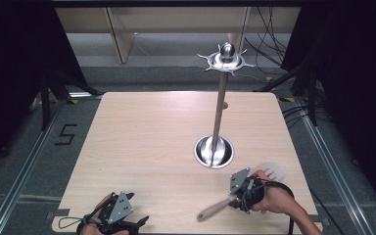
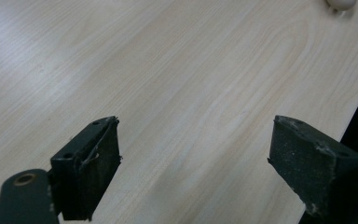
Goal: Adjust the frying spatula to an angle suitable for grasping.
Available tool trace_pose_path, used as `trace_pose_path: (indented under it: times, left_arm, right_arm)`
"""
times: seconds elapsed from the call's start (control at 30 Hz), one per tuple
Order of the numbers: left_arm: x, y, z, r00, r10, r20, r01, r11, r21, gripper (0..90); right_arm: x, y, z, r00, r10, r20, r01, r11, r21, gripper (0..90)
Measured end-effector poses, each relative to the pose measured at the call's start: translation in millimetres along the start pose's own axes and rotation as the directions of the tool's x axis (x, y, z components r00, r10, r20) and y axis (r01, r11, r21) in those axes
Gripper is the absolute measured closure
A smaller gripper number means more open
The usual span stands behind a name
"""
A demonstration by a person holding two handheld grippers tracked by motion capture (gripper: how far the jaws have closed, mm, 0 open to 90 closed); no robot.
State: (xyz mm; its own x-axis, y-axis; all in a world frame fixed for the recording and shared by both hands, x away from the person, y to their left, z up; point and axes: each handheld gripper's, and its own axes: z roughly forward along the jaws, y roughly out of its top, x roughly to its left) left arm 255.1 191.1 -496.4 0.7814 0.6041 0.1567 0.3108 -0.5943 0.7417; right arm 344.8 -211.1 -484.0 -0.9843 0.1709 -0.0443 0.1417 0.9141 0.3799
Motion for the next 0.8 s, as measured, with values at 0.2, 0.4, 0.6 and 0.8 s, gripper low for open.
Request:
trace_pose_path:
  times: [0.2, 0.4, 0.6, 0.8]
  left_arm:
    - [-0.3, 0.2, -0.5, 1.0000, 0.002, -0.008, -0.002, 1.0000, -0.001, 15.4]
    - [0.5, 0.1, -0.6, 1.0000, 0.007, -0.007, -0.007, 1.0000, 0.004, 15.4]
    - [-0.2, 0.3, -0.2, 1.0000, 0.005, -0.006, -0.005, 1.0000, 0.004, 15.4]
    - [0.1, 0.1, -0.3, 1.0000, 0.005, -0.006, -0.005, 1.0000, 0.003, 15.4]
  right_arm:
    - [-4.9, 5.0, -0.9, 0.9966, 0.074, 0.035, -0.075, 0.997, 0.033, 65.9]
    - [-9.9, 7.8, -4.1, 0.9826, 0.179, 0.051, -0.182, 0.980, 0.078, 70.4]
    - [-13.5, 13.0, -2.8, 0.9913, 0.129, 0.029, -0.131, 0.985, 0.109, 70.8]
    - [-18.6, 18.4, 1.6, 0.9963, 0.084, -0.018, -0.080, 0.986, 0.147, 71.7]
